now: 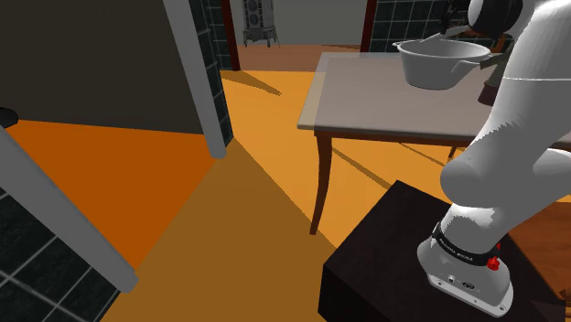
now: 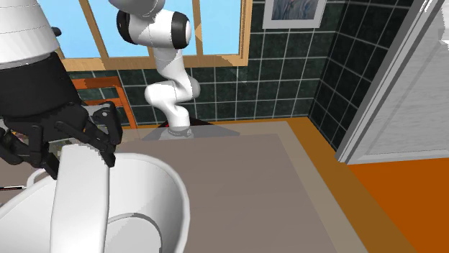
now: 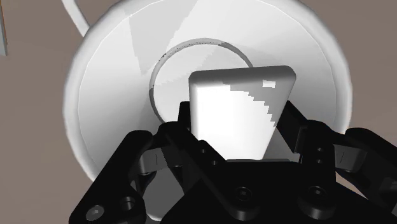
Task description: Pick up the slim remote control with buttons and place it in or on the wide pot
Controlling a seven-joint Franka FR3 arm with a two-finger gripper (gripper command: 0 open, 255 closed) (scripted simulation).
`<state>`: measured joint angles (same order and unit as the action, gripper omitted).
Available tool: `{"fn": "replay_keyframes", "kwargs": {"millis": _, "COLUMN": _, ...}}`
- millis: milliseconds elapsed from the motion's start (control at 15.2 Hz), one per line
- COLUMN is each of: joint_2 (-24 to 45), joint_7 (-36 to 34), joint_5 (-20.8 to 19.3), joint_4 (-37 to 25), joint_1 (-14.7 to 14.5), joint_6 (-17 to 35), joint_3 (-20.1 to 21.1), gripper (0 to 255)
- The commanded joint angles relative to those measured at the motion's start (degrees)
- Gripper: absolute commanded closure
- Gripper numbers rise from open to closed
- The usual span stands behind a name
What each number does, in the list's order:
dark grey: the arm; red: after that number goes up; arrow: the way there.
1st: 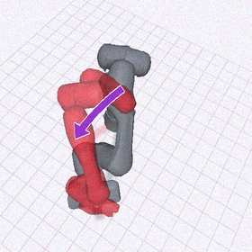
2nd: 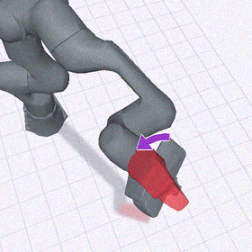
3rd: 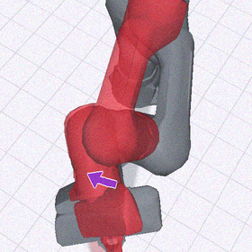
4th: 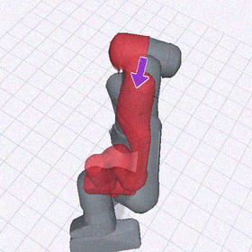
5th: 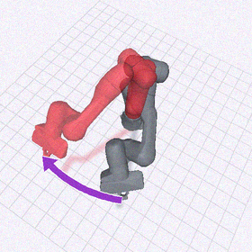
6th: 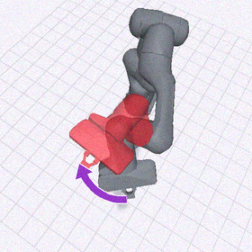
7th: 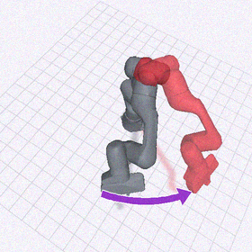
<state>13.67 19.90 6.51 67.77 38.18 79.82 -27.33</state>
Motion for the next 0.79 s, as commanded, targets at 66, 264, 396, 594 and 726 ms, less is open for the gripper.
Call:
{"fn": "replay_keyframes", "kwargs": {"millis": 66, "joint_2": -1.4, "joint_7": -0.1, "joint_5": -0.7, "joint_4": 4.1, "joint_1": -0.6, "joint_6": 2.9, "joint_3": 0.1, "gripper": 255}}
{"fn": "replay_keyframes", "kwargs": {"millis": 264, "joint_2": -2.6, "joint_7": -0.3, "joint_5": -1.3, "joint_4": 8.1, "joint_1": -1.2, "joint_6": 5.8, "joint_3": 0.2, "gripper": 255}}
{"fn": "replay_keyframes", "kwargs": {"millis": 396, "joint_2": -3.3, "joint_7": -0.5, "joint_5": -1.6, "joint_4": 10.6, "joint_1": -1.5, "joint_6": 7.7, "joint_3": 0.3, "gripper": 255}}
{"fn": "replay_keyframes", "kwargs": {"millis": 594, "joint_2": -4.1, "joint_7": -0.6, "joint_5": -2.0, "joint_4": 13.7, "joint_1": -1.8, "joint_6": 10.1, "joint_3": 0.3, "gripper": 255}}
{"fn": "replay_keyframes", "kwargs": {"millis": 726, "joint_2": -4.1, "joint_7": -0.6, "joint_5": -2.0, "joint_4": 13.7, "joint_1": -1.8, "joint_6": 10.1, "joint_3": 0.3, "gripper": 255}}
